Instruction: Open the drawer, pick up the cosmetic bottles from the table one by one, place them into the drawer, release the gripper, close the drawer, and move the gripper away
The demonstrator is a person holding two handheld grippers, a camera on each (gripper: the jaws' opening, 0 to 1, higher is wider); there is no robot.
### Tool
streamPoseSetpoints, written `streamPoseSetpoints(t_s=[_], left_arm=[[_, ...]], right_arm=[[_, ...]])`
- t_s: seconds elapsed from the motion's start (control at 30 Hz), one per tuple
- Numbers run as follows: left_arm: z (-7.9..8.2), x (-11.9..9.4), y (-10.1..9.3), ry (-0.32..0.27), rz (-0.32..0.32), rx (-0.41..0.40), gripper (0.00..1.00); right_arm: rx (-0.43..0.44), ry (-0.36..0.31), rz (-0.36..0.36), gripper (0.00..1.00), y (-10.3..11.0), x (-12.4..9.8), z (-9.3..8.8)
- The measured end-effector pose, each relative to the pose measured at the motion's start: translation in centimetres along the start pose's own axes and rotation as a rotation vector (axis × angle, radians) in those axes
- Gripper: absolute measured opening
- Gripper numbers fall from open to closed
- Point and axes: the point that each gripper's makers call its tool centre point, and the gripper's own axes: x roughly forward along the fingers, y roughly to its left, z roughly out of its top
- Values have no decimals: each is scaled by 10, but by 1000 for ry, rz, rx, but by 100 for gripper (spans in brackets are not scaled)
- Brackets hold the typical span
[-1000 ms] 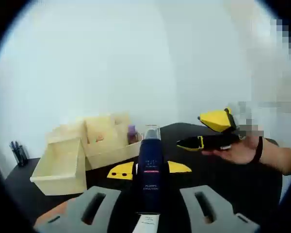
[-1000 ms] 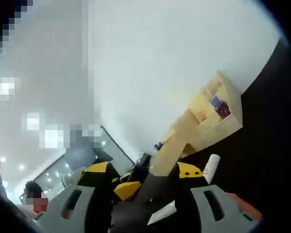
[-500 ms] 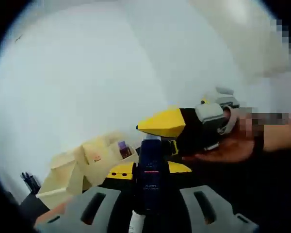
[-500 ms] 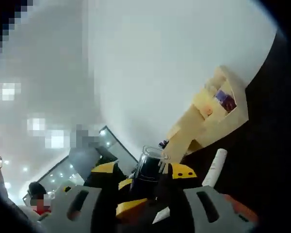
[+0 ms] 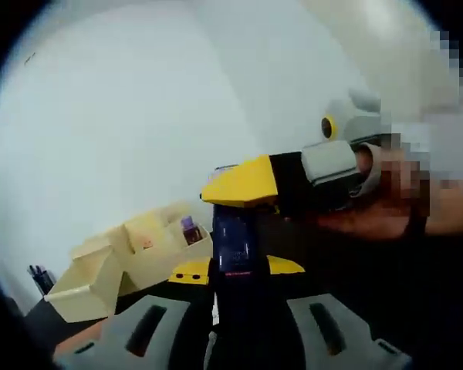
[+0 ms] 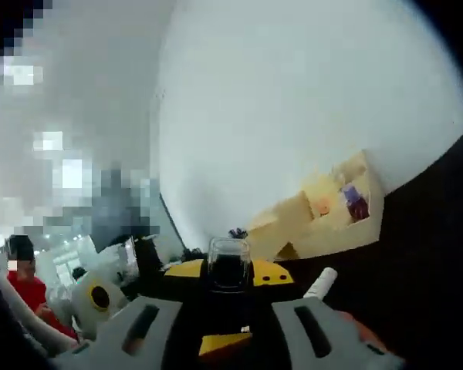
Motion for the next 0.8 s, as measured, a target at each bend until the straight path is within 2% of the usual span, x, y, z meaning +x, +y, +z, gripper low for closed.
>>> streamPoseSetpoints(t_s=[0.07,0.23,0.33,0.57,0.7,0.8], left_arm=[[-2,0,-2,5,-4,-7,24],[-4,-3,-7,4,-25,-70,25],[-1,-5,-8,-3,-31,-98,23],[0,-6,-7,3,-41,-133,18],[-1,-7,-6,4,-31,-132,16],[1,-9,-1,5,-29,-162,15]], right_arm=[[-83,9,-18,16,0,0,2],[-124,0,-3,16,7,-1,8],[-179,14,-7,16,10,0,5],[-189,35,8,16,14,3,-3],[-184,31,14,17,17,3,-4],[-166,20,25,17,19,2,-3]])
